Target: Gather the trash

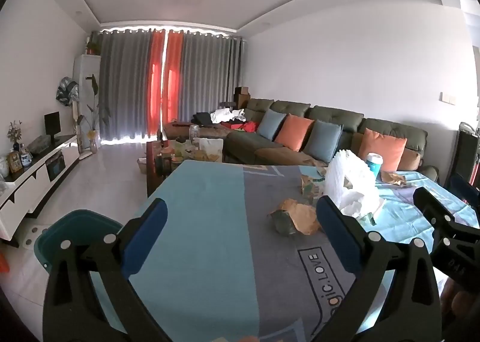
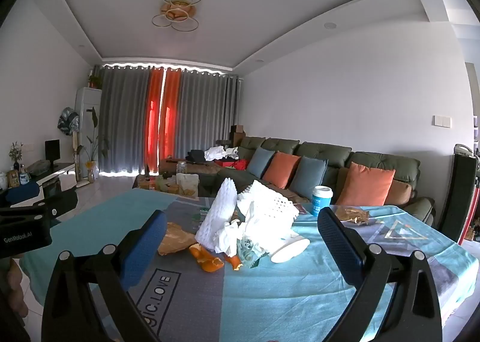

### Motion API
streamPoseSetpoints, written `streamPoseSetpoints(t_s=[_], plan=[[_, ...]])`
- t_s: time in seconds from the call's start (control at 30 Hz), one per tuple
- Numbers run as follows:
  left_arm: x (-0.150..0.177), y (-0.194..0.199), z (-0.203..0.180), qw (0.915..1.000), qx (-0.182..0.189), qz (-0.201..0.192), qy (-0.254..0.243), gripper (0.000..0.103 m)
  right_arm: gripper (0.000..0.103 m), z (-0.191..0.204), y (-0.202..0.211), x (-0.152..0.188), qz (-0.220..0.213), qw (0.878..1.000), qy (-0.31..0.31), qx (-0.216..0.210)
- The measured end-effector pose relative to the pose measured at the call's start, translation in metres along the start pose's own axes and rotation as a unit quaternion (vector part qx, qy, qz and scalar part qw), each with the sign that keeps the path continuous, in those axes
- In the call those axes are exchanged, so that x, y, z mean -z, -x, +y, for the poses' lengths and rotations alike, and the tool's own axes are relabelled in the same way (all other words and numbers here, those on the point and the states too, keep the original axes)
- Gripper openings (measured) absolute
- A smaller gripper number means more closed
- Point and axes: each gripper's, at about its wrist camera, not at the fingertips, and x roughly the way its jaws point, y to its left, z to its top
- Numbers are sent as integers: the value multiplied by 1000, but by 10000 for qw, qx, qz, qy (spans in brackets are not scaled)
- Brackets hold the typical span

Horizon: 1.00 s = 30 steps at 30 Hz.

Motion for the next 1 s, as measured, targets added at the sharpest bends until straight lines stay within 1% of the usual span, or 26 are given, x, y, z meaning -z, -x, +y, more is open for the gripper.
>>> streamPoseSetpoints(t_s=[0.07, 1.0], plan=[[0, 0, 1, 10000, 38, -17, 59, 98, 97, 0, 0, 0, 5, 10000, -4, 2], [1, 1, 6, 10000, 19, -40, 61, 98, 97, 1, 0, 0, 17, 10000, -7, 4]])
